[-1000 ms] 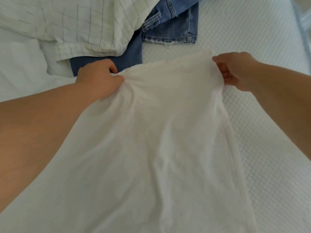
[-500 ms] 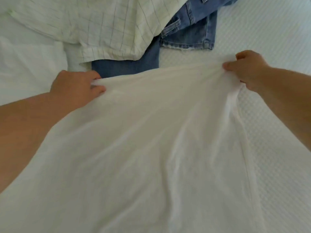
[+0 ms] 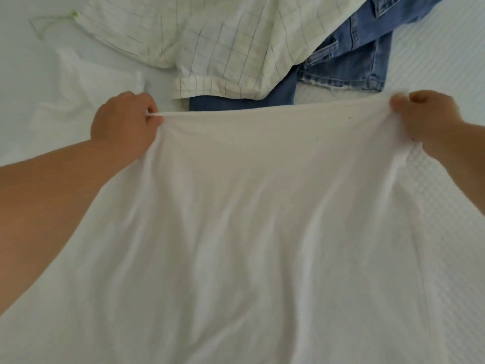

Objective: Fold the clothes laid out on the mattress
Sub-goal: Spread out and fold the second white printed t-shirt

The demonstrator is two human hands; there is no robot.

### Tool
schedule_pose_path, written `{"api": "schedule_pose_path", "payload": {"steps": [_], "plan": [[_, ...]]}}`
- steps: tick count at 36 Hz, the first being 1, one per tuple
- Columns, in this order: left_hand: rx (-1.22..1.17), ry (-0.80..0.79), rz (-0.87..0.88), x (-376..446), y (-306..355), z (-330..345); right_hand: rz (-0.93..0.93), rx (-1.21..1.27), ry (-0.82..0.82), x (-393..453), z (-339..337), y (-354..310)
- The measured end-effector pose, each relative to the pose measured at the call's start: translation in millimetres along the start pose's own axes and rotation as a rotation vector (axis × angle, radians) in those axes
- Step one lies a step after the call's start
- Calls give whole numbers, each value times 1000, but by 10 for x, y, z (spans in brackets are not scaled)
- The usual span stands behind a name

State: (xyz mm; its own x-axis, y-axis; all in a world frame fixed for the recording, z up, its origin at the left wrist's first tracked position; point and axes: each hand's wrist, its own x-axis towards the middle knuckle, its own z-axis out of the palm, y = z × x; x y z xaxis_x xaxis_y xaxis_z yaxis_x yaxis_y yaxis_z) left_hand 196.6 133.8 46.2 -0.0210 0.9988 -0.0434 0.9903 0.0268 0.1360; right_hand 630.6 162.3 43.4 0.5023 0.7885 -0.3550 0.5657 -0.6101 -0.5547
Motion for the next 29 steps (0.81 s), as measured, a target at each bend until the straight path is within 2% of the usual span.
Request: {"api": "schedule_pose_path", "payload": {"steps": [5,9,11,13,15,17,19,22,24,25,27,29], "plan": [[19,-67,-78,83,26,95,-2,19,9,3,-3,-45],[45,-76,-113,54,39,109,51,43,-136,0,-89,-90],[32,-79,-142,20,59,86,36,-172,-169,-59,-109,-89],[38,-77,-129,-22,112,57,-114,-373,-81,-185,-109,-37],[46,-56,-59,-105,242,46,-265,-385,49,-403,-98,49],[-2,-31,20,-255,472,45,-299,-349,95,-647,-77,156],[-67,-41,98,-463,766,57,-372,-375,73,-888,-56,282],[-239,-103,325,-832,1236,121,-719,-415,29,-1274,10,415],[-311,-144,492,-1031,1500,226,-930,-459,-87,-1462,114,528],[-296,-209,517,-1110,1595,293,-976,-528,-202,-1511,183,604],[-205,-313,497,-1201,1661,474,-904,-696,-380,-1512,261,779],[-107,-330,473,-1213,1626,639,-692,-742,-316,-1336,208,973]]}}
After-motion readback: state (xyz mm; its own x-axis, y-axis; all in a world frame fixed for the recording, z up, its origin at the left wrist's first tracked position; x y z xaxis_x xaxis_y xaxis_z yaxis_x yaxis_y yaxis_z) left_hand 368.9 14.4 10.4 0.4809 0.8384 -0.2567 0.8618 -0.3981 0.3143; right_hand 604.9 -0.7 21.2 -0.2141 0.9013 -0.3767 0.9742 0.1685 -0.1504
